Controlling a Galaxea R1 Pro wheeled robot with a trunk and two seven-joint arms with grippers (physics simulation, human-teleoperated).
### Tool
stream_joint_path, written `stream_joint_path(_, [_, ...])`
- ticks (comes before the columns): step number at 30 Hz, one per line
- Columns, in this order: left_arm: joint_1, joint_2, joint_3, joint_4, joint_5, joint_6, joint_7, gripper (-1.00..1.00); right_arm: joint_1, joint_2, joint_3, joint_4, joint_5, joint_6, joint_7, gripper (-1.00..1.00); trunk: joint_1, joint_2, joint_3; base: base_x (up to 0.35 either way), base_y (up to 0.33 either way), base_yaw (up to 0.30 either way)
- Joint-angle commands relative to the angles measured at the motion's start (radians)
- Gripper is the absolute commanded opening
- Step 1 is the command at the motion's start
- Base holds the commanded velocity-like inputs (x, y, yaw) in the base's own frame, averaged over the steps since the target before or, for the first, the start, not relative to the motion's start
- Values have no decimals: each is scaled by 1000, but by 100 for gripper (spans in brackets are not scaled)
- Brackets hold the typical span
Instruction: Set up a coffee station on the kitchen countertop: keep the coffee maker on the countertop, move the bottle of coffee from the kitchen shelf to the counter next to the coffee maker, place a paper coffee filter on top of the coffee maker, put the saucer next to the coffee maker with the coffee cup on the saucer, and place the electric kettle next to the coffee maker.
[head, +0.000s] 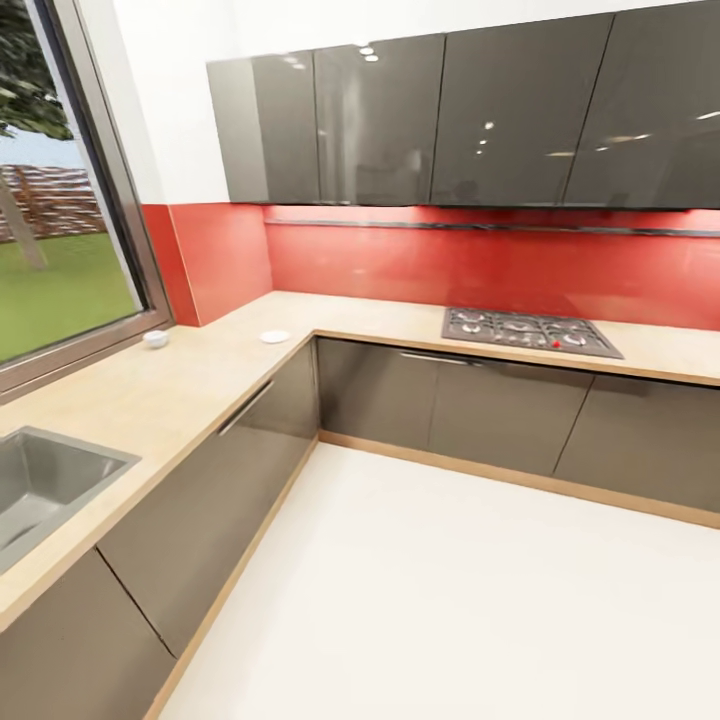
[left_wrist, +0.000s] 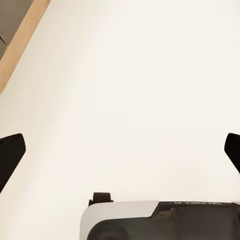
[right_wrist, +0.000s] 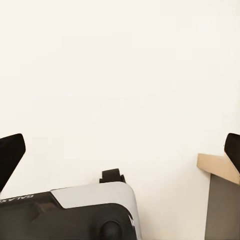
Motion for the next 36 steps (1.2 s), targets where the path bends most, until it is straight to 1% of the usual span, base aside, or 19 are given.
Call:
stream_joint_path(1, [0, -1, 4, -1, 2, 0, -8, 100, 0, 0, 9, 0, -8, -2, -4, 100, 1, -1, -1, 335, -43, 0])
stream_joint_path(14, [0, -1, 4, -1, 1, 0, -8, 100, 0, 1, 9, 0, -9, -2, -4, 100, 1, -1, -1, 338, -17, 0])
stream_joint_path(36, [0, -1, 4, -1, 0, 0, -8, 100, 0, 1, 9, 0, -8, -2, -2, 100, 1, -1, -1, 316, -118, 0])
